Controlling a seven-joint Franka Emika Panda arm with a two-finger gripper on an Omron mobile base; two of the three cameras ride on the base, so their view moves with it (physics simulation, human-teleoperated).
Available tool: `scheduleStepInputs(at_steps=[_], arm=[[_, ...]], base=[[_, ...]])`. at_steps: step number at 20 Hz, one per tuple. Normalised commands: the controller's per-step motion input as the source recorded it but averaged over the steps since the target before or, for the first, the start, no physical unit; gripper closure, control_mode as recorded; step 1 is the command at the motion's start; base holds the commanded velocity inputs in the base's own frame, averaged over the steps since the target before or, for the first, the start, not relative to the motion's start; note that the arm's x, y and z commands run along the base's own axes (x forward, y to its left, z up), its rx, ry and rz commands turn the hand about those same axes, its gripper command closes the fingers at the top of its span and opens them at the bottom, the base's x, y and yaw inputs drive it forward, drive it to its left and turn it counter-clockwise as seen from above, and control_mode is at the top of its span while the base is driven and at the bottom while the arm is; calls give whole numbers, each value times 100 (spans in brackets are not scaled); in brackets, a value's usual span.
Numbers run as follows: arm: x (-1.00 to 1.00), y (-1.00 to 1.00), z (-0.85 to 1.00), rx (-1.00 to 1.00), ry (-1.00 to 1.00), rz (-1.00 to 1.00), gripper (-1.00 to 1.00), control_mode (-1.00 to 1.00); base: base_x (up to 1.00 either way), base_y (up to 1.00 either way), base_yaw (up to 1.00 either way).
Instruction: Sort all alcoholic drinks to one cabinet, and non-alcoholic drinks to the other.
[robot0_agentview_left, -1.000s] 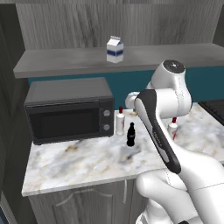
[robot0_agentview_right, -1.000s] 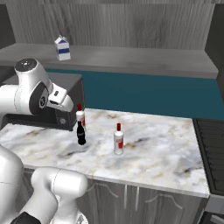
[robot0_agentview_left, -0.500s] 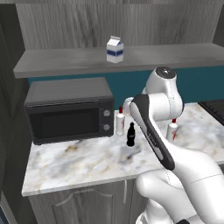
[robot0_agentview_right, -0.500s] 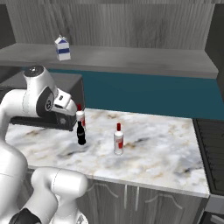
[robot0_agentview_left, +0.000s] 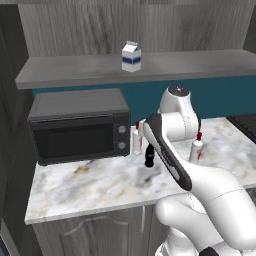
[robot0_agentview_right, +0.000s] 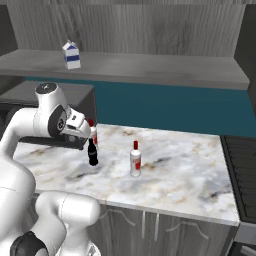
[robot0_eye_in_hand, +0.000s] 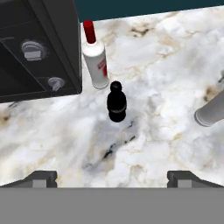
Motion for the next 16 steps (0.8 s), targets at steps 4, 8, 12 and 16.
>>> scheduleStepInputs(at_steps=[4,8,12,16], arm=[[4,0,-41,-4,3,0,-100,-100],[10,0,-30,-2,1,0,-100,-100],[20,0,-27,-2,0,0,-100,-100],[21,0,-25,-3,0,0,-100,-100]], base=[[0,0,0],[0,0,0],[0,0,0],[0,0,0]])
